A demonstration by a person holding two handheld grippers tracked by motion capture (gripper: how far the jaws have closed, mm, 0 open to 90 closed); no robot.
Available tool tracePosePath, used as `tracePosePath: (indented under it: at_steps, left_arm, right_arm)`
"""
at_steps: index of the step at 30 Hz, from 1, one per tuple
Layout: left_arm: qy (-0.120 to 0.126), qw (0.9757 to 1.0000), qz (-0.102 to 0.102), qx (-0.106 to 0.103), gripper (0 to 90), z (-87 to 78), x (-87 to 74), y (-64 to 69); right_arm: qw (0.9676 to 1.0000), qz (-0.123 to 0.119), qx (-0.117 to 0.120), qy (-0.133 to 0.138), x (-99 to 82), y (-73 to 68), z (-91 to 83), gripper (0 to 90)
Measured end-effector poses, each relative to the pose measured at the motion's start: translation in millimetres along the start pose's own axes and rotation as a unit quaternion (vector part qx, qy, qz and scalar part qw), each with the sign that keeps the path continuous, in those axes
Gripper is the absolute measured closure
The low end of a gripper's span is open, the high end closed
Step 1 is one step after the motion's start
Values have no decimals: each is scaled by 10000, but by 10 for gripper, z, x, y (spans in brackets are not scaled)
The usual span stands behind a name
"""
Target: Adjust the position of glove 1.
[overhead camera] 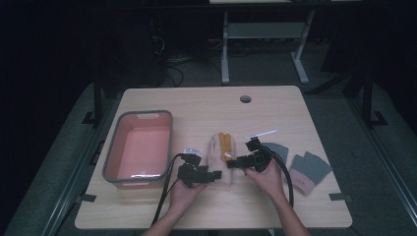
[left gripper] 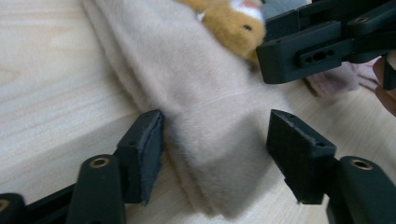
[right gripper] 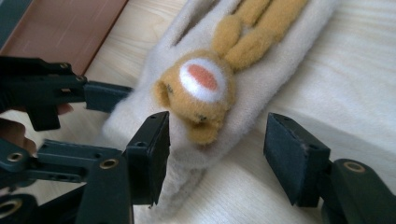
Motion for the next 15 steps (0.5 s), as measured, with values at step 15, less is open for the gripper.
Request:
tracePosePath:
  at_steps: [15]
  left_arm:
    - [-135, 9997, -165, -75, 522, 44, -38, -6]
  right_arm:
    - [9976, 612, 226, 249, -104, -9, 105, 486]
Point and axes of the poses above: each handheld gripper's, and its own axes: z roughly forward along the jaws, x roughly out of its top, y roughly to its right, the point moved 8 cm from there along z, roughly forward along the jaws, and after that the axes turned 3 degrees about -z, right-handed, at the moved point
